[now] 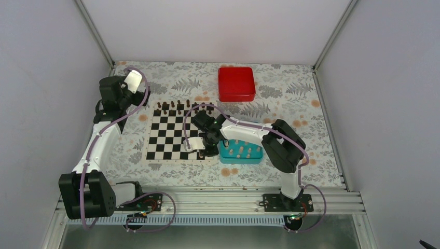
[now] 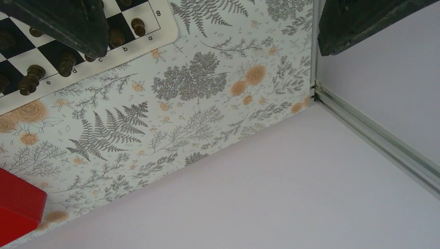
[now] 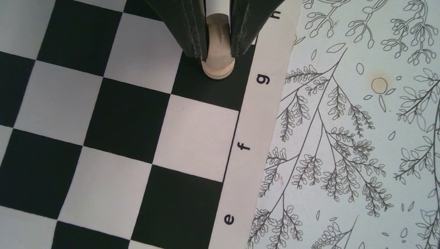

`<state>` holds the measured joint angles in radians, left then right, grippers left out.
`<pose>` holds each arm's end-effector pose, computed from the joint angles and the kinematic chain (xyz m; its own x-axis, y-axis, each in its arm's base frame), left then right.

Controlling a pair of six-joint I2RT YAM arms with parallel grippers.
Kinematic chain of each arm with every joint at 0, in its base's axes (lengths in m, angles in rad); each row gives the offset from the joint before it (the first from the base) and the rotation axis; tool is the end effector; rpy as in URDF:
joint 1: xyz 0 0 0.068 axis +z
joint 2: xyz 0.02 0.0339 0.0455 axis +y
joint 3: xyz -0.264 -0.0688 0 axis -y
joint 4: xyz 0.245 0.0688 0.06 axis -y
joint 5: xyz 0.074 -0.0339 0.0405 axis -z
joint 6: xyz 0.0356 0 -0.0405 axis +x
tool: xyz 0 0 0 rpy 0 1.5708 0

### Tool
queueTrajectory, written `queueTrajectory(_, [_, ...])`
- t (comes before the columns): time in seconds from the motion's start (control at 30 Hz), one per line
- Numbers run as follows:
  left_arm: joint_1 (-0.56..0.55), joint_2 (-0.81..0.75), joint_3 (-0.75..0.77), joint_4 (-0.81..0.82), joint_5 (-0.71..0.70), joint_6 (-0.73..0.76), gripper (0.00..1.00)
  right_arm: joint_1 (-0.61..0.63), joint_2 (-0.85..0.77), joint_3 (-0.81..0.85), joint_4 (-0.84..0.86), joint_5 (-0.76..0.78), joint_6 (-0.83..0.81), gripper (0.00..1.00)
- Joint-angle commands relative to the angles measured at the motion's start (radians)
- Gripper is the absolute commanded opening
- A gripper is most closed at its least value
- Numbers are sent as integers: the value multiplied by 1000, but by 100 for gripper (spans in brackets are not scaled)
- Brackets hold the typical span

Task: Set up the chess pieces on the board
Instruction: Place the chess piece on the chessboard.

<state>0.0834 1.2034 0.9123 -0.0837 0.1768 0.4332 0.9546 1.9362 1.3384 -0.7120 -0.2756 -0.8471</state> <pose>0.2781 0.0170 0.3071 -0.2971 0.3898 -0.8716 0.2267 0.9155 0.3322 0.2109 0.3145 0.1672 0.2492 -0.8959 -0.3679 -0.9653 -0.2605 -0.0193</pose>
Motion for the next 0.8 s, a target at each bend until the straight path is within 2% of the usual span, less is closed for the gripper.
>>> queueTrajectory(0.0, [6, -1, -7, 30, 24, -7, 100, 3, 20, 18, -8, -7, -7, 10])
queueTrajectory(0.07, [5, -1, -9, 30, 25, -5, 100, 1, 21, 15, -4, -10, -6, 11])
queueTrajectory(0.13, [5, -3, -9, 30, 25, -4, 100, 1, 19, 17, -1, -13, -2, 17])
queueTrajectory(0.2, [7, -2, -9, 30, 24, -4, 100, 1, 9, 17, 5, -19, 1, 26])
queueTrajectory(0.3, [7, -2, -9, 31, 24, -4, 100, -2, -13, 17, 11, -14, 10, 49])
queueTrajectory(0.37, [8, -3, -10, 32, 24, -4, 100, -10, -37, 20, 9, -11, 16, 57])
queueTrajectory(0.57, [12, -13, -10, 30, 23, 0, 100, -104, -198, 70, -81, -42, 27, 57])
queueTrajectory(0.7, [19, -14, -14, 35, 25, 3, 100, -264, -307, 54, -108, -22, 6, 46])
queueTrajectory(0.77, [19, -9, -12, 39, 29, -1, 100, -342, -323, 40, -126, -15, -18, 43])
